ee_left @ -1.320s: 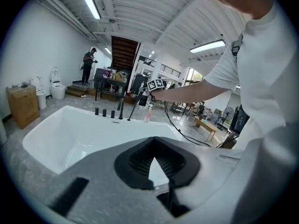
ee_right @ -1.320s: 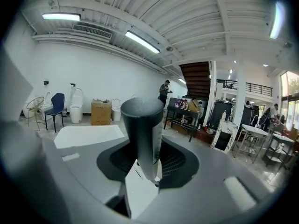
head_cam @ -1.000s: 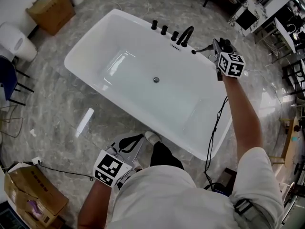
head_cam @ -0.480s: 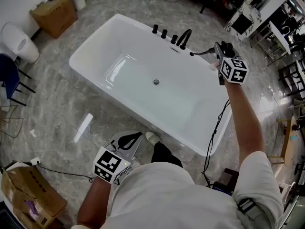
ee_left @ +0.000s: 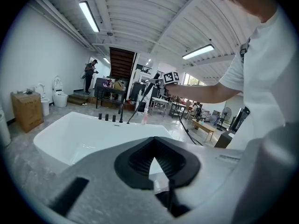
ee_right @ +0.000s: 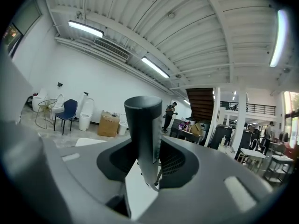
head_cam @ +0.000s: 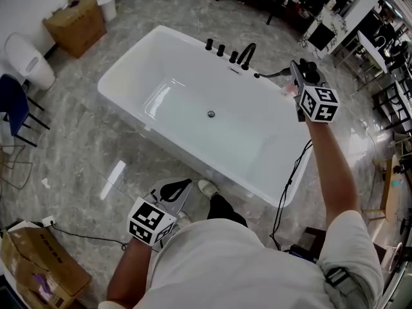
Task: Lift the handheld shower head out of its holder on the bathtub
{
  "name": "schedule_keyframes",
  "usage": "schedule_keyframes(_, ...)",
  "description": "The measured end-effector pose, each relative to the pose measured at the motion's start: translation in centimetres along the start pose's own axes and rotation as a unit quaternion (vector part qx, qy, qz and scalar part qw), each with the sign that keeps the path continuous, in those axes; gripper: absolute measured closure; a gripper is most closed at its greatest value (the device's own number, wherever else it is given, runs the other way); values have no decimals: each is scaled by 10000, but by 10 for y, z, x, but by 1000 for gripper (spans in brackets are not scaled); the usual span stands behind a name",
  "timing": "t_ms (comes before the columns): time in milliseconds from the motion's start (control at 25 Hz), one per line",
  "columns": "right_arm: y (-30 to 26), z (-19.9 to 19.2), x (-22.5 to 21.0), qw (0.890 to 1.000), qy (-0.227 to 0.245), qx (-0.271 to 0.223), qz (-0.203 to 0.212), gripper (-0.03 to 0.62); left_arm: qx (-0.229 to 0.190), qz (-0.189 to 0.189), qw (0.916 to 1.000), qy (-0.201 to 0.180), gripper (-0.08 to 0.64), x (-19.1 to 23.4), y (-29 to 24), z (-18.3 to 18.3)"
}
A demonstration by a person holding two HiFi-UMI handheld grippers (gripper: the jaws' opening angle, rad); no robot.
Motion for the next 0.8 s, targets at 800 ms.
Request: schedule_keyframes(800, 130, 50, 86, 9973, 399, -580, 228, 454, -135, -18, 9999, 27, 554, -25, 48, -46)
Point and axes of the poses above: the fingertips, and each gripper's own axes: y backward along the fingers, x to its left, z out of its top, the point moved 1 cm from there along y, backward along the fingers, and after that the axes turned 15 degrees about x, right-handed, at the moved point
